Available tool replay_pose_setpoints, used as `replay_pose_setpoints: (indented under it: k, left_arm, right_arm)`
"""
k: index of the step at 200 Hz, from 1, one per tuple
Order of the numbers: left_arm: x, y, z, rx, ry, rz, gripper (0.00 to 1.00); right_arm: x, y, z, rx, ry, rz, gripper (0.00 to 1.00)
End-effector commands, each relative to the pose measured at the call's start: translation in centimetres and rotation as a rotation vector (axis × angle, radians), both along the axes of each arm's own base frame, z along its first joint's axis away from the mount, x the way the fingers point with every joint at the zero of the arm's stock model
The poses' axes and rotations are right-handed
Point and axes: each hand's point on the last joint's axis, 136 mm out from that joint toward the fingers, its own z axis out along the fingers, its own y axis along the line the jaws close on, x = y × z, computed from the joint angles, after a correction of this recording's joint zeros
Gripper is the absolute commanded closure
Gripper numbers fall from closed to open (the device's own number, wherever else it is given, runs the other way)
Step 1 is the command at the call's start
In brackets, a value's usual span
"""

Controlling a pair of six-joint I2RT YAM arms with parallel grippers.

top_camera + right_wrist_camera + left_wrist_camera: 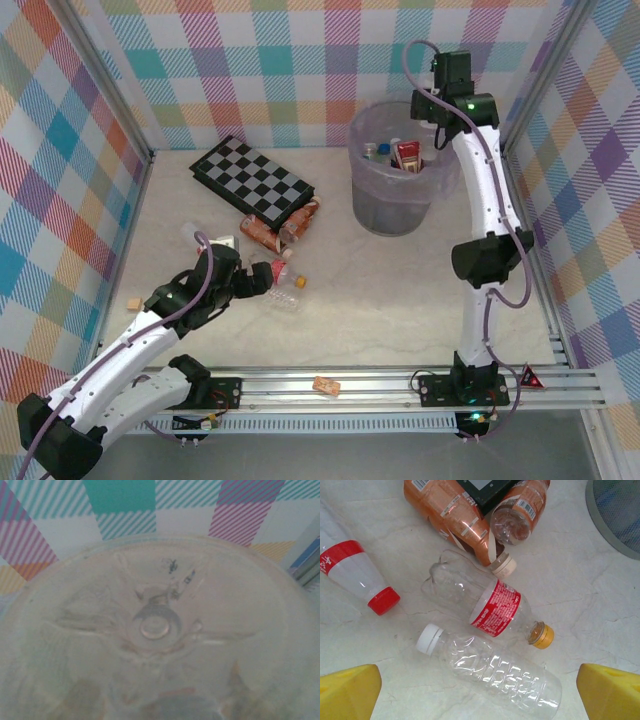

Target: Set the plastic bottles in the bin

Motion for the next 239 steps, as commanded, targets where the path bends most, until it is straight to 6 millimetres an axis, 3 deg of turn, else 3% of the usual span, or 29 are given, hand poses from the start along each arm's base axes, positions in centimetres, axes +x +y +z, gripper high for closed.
replay_pose_setpoints:
  k: [1, 47, 85, 104, 128, 168, 184, 212, 239]
  left_arm:
    - [-0.2, 0.7, -0.5, 0.008, 0.014, 0.029, 0.0]
    - [-0.1, 0.7, -0.3, 0.011, 0.012, 0.03, 0.0]
    - [-0.1, 0.7, -0.2, 0.008, 0.011, 0.029, 0.0]
    - [-0.2, 0.7, -0.3, 0.007, 0.013, 0.028, 0.0]
    - [-0.2, 0.7, -0.3, 0.007, 0.014, 0.028, 0.0]
    - [-0.2, 0.6, -0.5, 0.002, 0.016, 0.026, 0.0]
    - [-0.2, 0.6, -0.5, 0.0, 0.017, 0.027, 0.0]
    - [-0.2, 0.7, -0.4, -0.003, 0.019, 0.035, 0.0]
    - [-0.3, 0.7, -0.6, -0.006, 0.025, 0.042, 0.0]
  right_arm:
    - [0.6, -0.4, -1.7, -0.053, 0.042, 0.003, 0.37]
    - [1.1, -0.1, -5.8, -0.063, 0.147, 0.017, 0.35]
    - [1.1, 0.1, -7.8, -0.069, 0.203, 0.026, 0.31]
    - [0.9, 0.1, -8.1, -0.078, 0.215, 0.031, 0.24]
    - [0.6, 0.1, -6.8, -0.078, 0.19, 0.039, 0.14]
    - [-0.8, 0.1, -2.9, -0.079, 0.123, 0.06, 0.08]
    - [-1.6, -0.1, -1.4, -0.084, 0.098, 0.063, 0.0]
    - [-3.4, -0.2, 1.8, -0.072, 0.046, 0.075, 0.0]
    - [-4.8, 0.4, 3.5, -0.034, 0.023, 0.107, 0.0]
